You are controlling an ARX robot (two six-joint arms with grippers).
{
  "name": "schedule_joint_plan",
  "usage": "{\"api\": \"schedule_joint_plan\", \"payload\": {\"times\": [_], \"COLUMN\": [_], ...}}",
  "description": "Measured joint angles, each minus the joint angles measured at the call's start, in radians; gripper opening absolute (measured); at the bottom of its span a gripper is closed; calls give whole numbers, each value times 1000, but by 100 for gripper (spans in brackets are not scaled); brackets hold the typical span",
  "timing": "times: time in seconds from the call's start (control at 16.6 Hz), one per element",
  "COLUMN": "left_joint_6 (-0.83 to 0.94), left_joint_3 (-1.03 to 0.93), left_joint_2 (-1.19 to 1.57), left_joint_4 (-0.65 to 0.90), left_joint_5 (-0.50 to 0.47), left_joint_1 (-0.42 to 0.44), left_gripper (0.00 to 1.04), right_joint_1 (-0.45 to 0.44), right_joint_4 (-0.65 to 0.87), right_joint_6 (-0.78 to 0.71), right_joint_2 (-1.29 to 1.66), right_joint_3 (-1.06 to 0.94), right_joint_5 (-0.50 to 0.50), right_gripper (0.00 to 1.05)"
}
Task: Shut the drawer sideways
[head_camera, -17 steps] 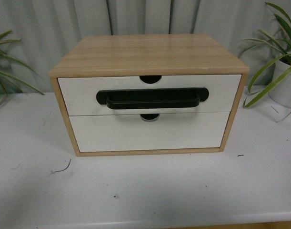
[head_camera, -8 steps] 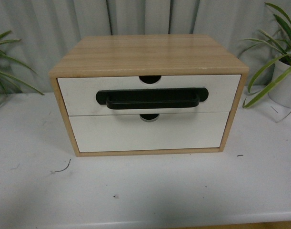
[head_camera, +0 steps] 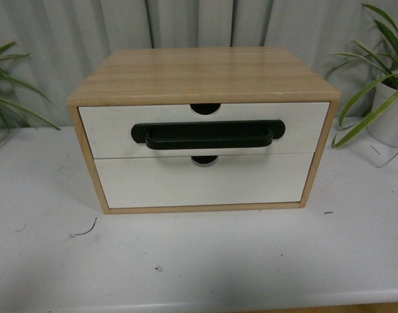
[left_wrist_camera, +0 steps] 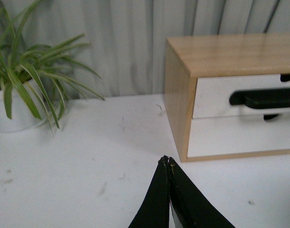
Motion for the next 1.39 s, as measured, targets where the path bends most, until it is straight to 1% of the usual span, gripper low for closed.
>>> {"api": "schedule_joint_plan", "payload": {"times": [0.06, 0.12, 0.24, 0.3, 0.36, 0.85, 0.91, 0.97, 1.03, 1.15, 1.27, 1.39], "left_joint_6": [0, 0, 0, 0, 0, -1, -1, -1, -1, -1, -1, -1], "left_joint_3": [-2, 3, -2, -2, -2, -2, -2, -2, -2, -2, -2, -2], "left_joint_2": [-103, -106, -106, -106, -106, -106, -106, -106, -106, -106, -106, -106], "left_joint_4": [-89, -73, -89, -89, -87, -87, -87, -87, -87, -87, -87, -87], "left_joint_5": [1, -1, 0, 1, 0, 1, 1, 1, 1, 1, 1, 1], "left_joint_1": [0, 0, 0, 0, 0, 0, 0, 0, 0, 0, 0, 0], "left_gripper": [2, 2, 2, 2, 2, 2, 10, 19, 27, 34, 55, 81], "right_joint_1": [0, 0, 0, 0, 0, 0, 0, 0, 0, 0, 0, 0], "right_joint_4": [-18, -34, -216, -196, -220, -212, -212, -212, -212, -212, -212, -212], "right_joint_6": [0, 0, 0, 0, 0, 0, 0, 0, 0, 0, 0, 0], "right_joint_2": [-15, -32, -186, -204, -202, -204, -204, -204, -204, -204, -204, -204], "right_joint_3": [0, 0, 1, 2, 1, 1, 1, 1, 1, 1, 1, 1], "right_joint_5": [0, 0, 0, -1, 0, 0, 0, 0, 0, 0, 0, 0], "right_gripper": [2, 2, 2, 2, 2, 2, 9, 20, 27, 33, 57, 81]}}
